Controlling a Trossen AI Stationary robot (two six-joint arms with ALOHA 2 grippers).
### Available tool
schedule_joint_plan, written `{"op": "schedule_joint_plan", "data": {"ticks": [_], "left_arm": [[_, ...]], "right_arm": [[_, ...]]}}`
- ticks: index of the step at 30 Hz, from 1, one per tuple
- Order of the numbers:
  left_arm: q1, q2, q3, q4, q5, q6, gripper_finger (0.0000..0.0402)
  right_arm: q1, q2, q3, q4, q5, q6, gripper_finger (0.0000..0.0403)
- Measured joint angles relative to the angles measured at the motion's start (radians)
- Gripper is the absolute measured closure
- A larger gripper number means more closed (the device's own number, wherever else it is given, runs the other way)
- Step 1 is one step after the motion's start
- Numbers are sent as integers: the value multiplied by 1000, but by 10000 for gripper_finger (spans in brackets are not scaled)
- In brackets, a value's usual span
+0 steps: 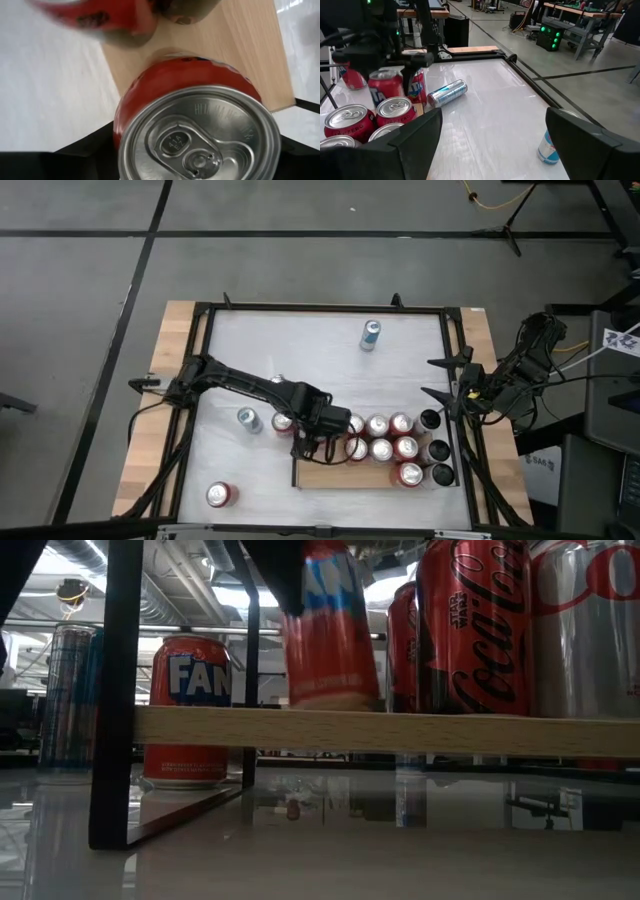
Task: Place canned beverage on shelf
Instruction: Put the left center orange soda can on the shelf
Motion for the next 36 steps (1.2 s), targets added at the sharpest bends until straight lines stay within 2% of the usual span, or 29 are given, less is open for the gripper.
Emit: {"op": "schedule_joint_plan", "data": {"ticks": [5, 24, 36], "left_arm": [[-1, 19, 1, 0, 18, 45, 106], [0, 21, -1, 6, 17, 42, 102], [-1, 22, -2, 18, 16, -27, 101]], "right_arm": [[0, 0, 0, 0, -9, 0, 56], [0, 0, 0, -1, -18, 0, 56], [0, 0, 0, -1, -18, 0, 56]]}}
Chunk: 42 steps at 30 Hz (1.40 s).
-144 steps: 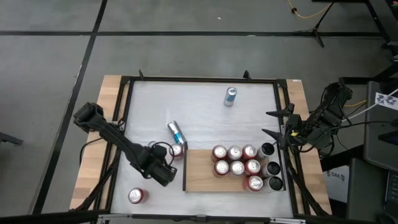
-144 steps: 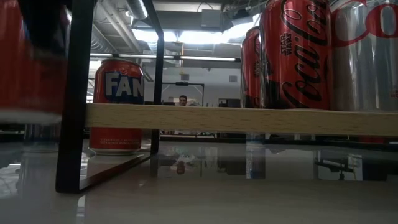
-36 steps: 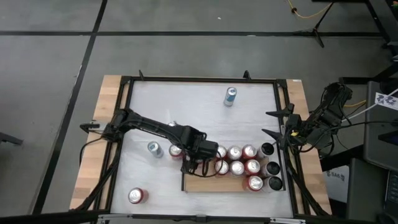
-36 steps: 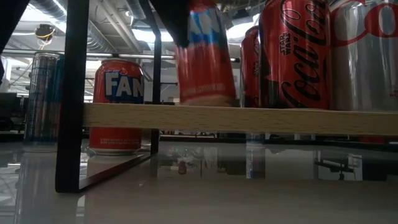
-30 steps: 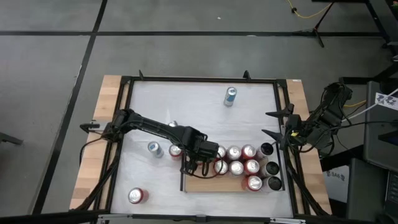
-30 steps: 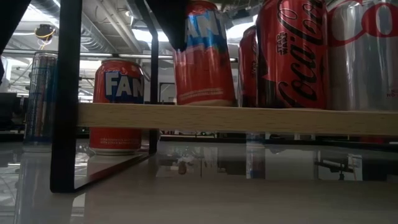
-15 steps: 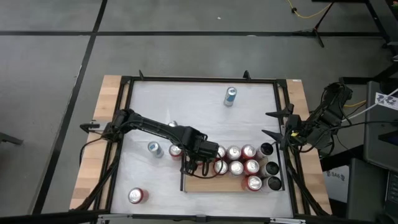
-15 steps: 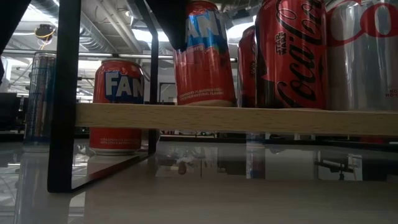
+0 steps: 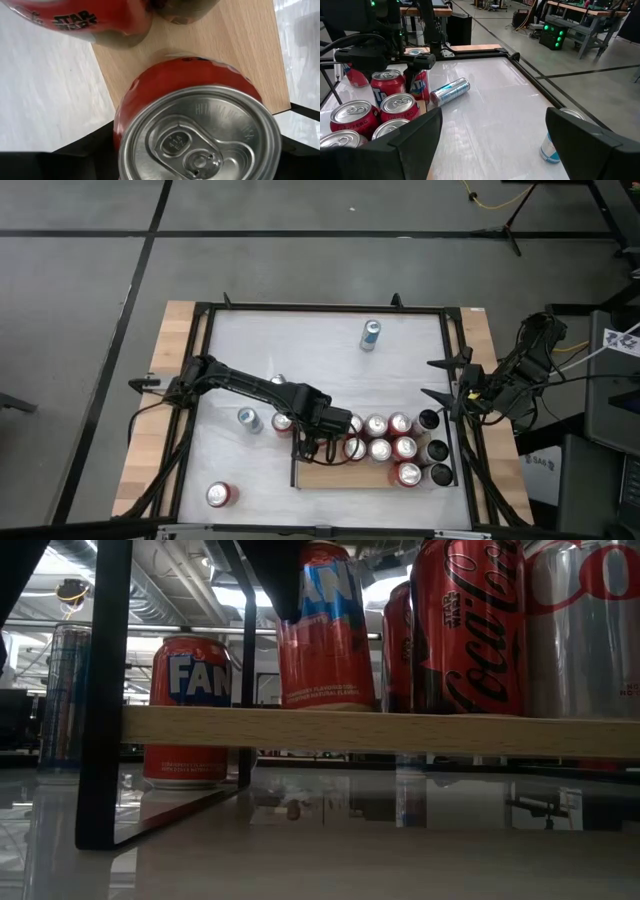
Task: Place canned beverage on shelf
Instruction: Put the left center orange soda can on the shelf
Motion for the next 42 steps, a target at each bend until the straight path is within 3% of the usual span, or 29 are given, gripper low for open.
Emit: {"op": "schedule_joint_plan", "data": {"ticks": [11, 22, 42], "left_arm": [[0, 5, -3, 25, 7, 4, 98], [-1, 5, -3, 27, 15, -5, 18], [-16, -81, 14, -22, 35, -101, 13]], "right_arm": [[0, 0, 0, 0, 0, 0, 56], [0, 0, 0, 0, 0, 0, 56], [0, 0, 0, 0, 0, 0, 56]]}}
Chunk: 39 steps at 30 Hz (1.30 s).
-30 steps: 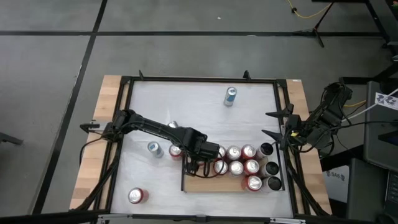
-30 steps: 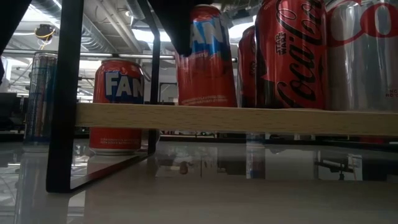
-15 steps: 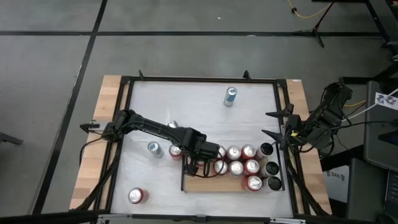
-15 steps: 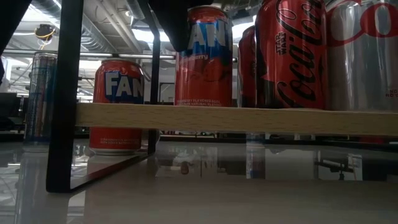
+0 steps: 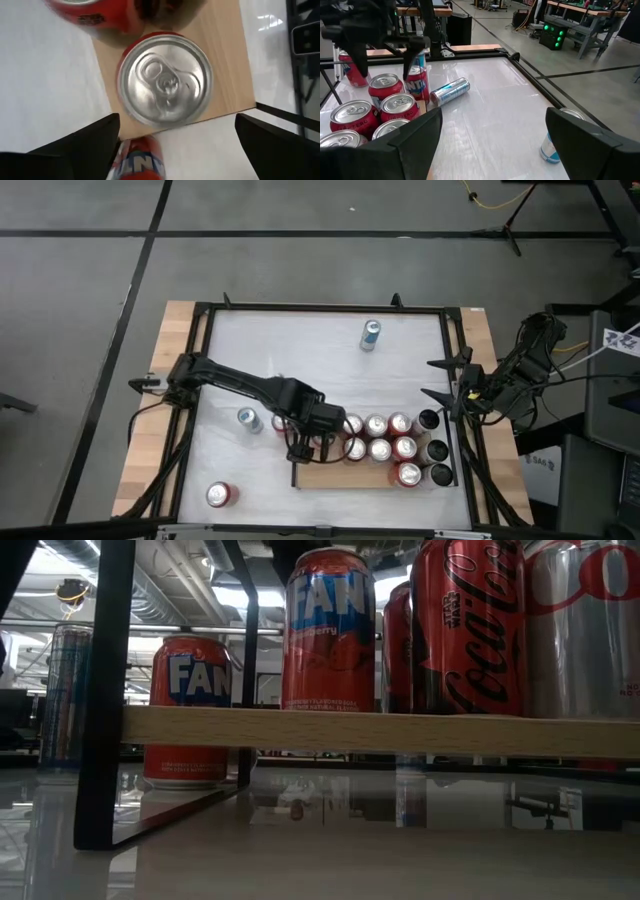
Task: Place canned beverage on shelf
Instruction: Put the left center orange soda can on the shelf, then adjust the orange soda can
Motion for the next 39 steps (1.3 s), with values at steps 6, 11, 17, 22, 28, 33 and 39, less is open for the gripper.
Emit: {"op": "schedule_joint_plan", "data": {"ticks": [6, 11, 17, 22, 28, 33, 39], "left_arm": [[-4, -3, 35, 7, -5, -64, 13], [-3, -9, 53, 16, -9, -150, 13], [-2, -9, 109, 14, -9, -197, 13], [-3, -9, 136, 73, -13, -200, 13], [-18, -9, 136, 215, -15, -198, 13], [-36, -9, 136, 237, -180, -309, 13], [-62, -7, 98, 224, -303, -416, 13]], "right_arm": [[0, 0, 0, 0, 0, 0, 56], [0, 0, 0, 0, 0, 0, 56], [0, 0, 0, 0, 0, 0, 56], [0, 0, 0, 1, 0, 0, 56], [0, 0, 0, 0, 0, 0, 56], [0, 0, 0, 0, 0, 0, 56], [0, 0, 0, 0, 0, 0, 56]]}}
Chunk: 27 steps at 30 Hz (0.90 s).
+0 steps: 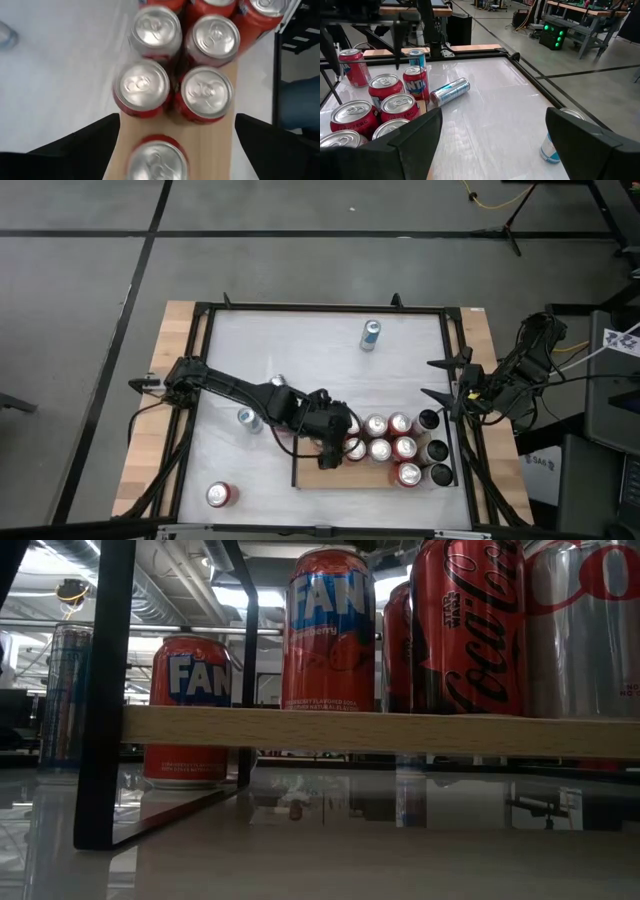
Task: Place canned beverage on shelf
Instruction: Adjust the orange soda can
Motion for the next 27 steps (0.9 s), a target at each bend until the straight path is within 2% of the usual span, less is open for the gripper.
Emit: {"op": "schedule_joint_plan", "data": {"ticks": [9, 19, 27], "left_arm": [[-28, 5, -92, -9, -71, -162, 13], [-42, 5, -172, -16, -76, -199, 15], [-41, 5, -197, -16, -28, -193, 71]], "right_arm": [[0, 0, 0, 0, 0, 0, 56], [0, 0, 0, 0, 0, 0, 56], [0, 0, 0, 0, 0, 0, 56]]}}
